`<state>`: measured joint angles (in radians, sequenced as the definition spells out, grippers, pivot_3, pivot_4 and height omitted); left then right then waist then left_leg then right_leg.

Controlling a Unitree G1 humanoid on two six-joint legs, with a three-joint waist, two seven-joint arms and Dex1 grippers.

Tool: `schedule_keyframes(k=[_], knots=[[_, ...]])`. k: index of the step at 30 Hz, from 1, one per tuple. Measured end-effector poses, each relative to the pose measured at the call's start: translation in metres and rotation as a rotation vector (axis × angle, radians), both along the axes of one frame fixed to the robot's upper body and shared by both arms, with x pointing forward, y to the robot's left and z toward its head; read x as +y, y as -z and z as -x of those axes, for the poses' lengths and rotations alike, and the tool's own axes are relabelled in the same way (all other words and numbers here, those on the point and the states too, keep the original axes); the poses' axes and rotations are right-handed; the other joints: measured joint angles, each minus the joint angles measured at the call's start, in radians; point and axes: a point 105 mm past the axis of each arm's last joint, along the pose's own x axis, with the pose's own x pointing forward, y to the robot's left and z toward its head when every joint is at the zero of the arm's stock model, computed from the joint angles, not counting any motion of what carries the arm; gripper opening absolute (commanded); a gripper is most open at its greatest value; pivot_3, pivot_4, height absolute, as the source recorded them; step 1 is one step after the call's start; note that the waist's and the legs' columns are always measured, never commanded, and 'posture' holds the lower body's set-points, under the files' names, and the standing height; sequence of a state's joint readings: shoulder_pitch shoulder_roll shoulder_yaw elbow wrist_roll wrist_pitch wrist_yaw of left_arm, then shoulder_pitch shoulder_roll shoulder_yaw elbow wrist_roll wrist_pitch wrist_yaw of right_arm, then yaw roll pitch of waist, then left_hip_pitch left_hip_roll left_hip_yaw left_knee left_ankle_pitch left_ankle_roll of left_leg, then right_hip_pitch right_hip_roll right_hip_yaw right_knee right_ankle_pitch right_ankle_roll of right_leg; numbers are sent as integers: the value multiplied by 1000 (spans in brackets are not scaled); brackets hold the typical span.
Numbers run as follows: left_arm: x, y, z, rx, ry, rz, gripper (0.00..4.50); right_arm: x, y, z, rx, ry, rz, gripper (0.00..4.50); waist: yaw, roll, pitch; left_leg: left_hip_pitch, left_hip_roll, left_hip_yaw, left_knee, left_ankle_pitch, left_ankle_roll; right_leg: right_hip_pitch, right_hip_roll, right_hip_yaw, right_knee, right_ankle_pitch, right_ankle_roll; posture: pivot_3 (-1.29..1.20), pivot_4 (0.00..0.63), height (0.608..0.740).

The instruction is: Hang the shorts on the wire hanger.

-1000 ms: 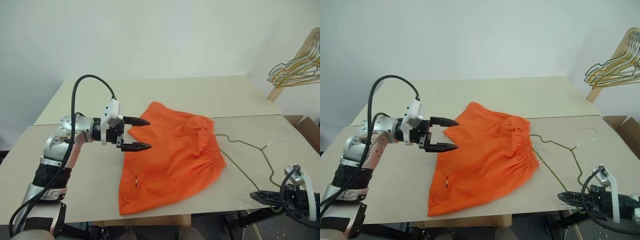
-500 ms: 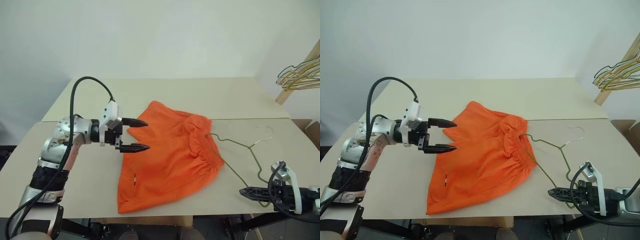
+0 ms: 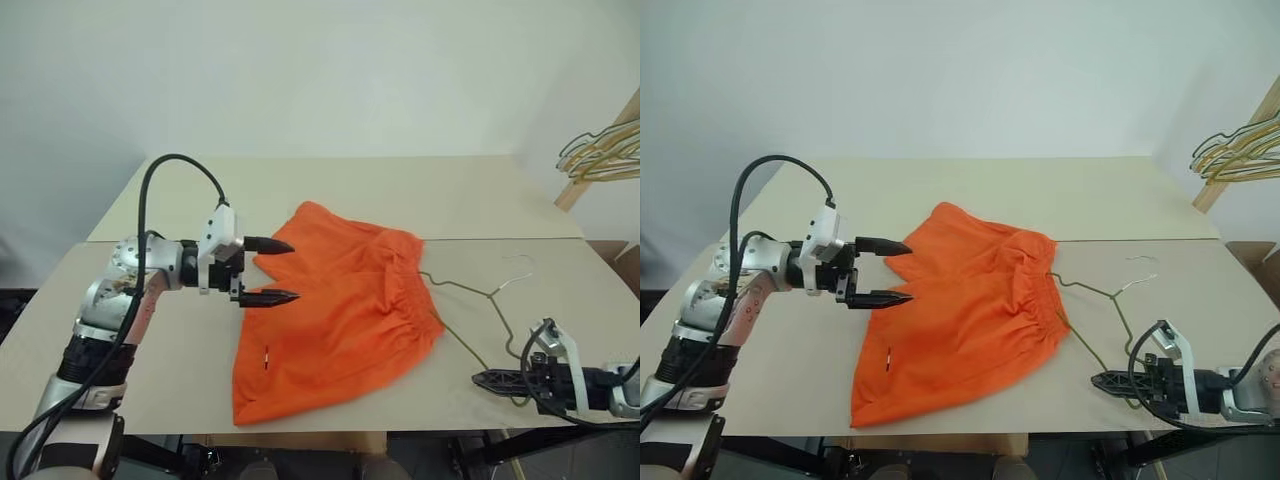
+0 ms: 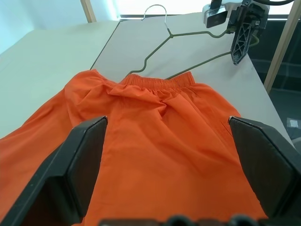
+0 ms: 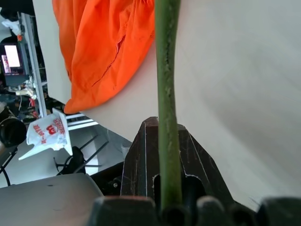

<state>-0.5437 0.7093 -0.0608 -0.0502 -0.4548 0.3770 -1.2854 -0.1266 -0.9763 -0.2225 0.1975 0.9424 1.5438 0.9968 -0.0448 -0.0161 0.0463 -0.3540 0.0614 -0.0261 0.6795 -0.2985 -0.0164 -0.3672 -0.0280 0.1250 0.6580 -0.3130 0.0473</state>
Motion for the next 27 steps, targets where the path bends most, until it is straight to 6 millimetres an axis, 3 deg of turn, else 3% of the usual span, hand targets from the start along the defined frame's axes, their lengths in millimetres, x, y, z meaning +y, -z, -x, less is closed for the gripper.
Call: schedule_keyframes(k=[5, 8, 23, 27], knots=[[2, -1, 0, -6, -5, -13, 4465, 4, 10, -27, -12, 74, -52, 0, 5, 0, 0, -1, 0, 0, 0, 0, 0, -1, 0, 0, 0, 0, 0, 47, 0, 740], [4, 0, 1, -10, -7, -26, 4465, 3, 10, -25, -8, 63, -48, 0, 17, 1, -1, -2, 0, -1, 0, 0, 0, -2, 0, -1, 0, 0, 0, 53, 0, 740], [4, 7, 9, 4, 3, -40, 4465, 19, -2, 64, 110, -183, -54, 0, 36, 1, -1, -1, 0, 0, 1, 0, 0, -2, 0, -1, 2, 0, 0, 3, 13, 740], [4, 8, 10, 10, 18, -44, 4465, 25, -5, 58, 81, -200, -62, 0, 21, 0, -2, 1, 0, 0, 1, 0, 0, -1, 0, 0, 3, 0, 0, -7, 4, 740]])
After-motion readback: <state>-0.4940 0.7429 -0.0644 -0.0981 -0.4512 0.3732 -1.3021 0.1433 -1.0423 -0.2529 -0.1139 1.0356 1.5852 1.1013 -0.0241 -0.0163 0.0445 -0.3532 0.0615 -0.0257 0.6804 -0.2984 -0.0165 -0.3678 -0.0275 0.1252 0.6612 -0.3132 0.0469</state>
